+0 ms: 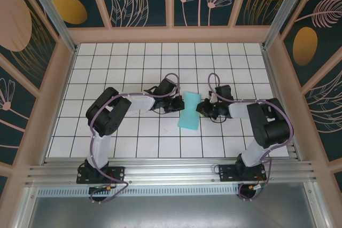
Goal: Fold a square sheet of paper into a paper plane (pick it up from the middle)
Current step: Fold the square sheet of paper in half at the center of the table.
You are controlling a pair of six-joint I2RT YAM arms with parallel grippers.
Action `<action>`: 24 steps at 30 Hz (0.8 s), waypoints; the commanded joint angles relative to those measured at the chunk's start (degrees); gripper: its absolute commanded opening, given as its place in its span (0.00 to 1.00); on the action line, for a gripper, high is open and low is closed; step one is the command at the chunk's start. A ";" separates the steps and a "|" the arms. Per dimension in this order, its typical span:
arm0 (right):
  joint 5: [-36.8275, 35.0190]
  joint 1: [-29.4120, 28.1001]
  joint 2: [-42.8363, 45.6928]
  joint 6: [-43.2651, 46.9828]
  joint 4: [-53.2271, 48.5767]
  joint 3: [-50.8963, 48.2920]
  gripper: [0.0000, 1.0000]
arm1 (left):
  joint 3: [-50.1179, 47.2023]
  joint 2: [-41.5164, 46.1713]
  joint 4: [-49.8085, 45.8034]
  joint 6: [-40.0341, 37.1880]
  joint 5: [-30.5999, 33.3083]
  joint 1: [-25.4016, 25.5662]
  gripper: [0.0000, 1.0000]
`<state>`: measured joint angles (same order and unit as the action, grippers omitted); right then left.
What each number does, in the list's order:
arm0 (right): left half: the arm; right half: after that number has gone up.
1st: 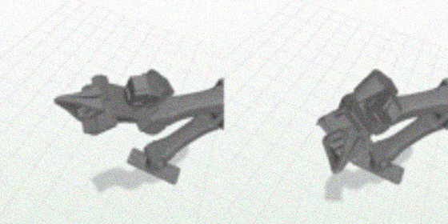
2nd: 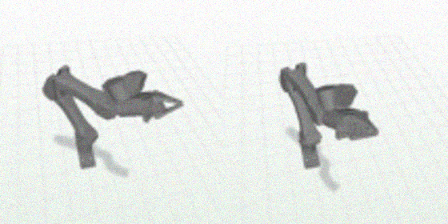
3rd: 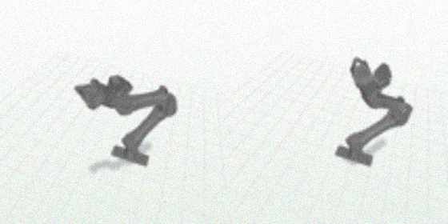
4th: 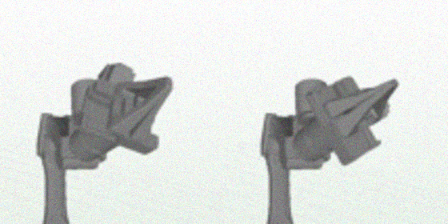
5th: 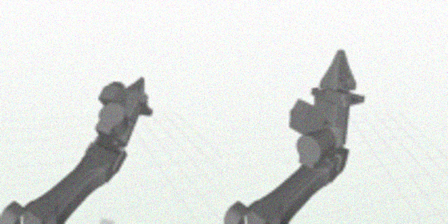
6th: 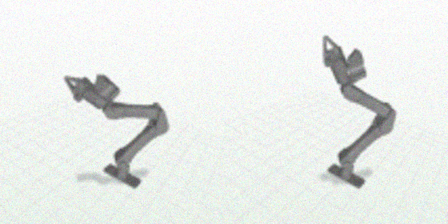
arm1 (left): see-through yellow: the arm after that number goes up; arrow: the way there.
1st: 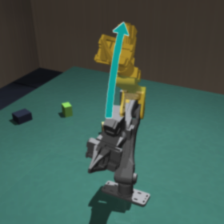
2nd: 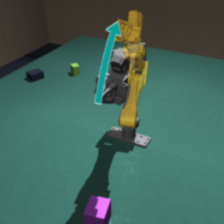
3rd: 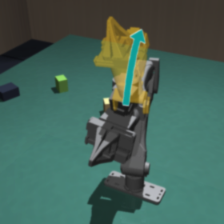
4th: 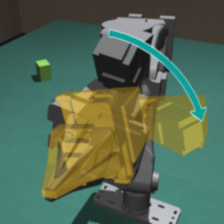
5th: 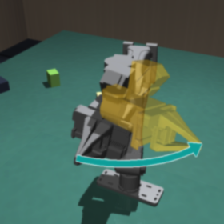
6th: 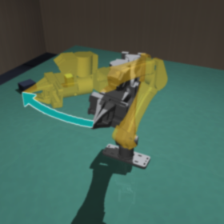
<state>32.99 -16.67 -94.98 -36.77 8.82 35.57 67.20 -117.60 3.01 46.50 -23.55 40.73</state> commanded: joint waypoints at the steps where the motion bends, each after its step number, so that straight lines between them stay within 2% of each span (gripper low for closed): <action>1: -1.26 0.18 0.38 0.99 -2.29 -0.33 0.15 | -1.62 -3.32 -6.25 -1.68 3.15 0.30 0.00; 6: 0.29 0.95 3.74 1.78 -4.90 4.18 0.16 | -1.39 -3.29 -6.59 -1.95 3.29 0.28 0.00; 17: -0.25 2.86 -5.48 2.41 -3.61 6.88 0.15 | -1.35 -3.08 -6.78 -1.94 3.38 0.31 0.00; 24: -1.59 2.94 -3.59 2.75 -7.15 8.63 0.15 | -1.55 -2.87 -7.11 -2.03 3.69 0.28 0.00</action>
<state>32.95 -14.00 -99.55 -35.46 5.04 42.50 67.24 -117.60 2.96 46.02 -23.53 40.73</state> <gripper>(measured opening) 0.152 0.069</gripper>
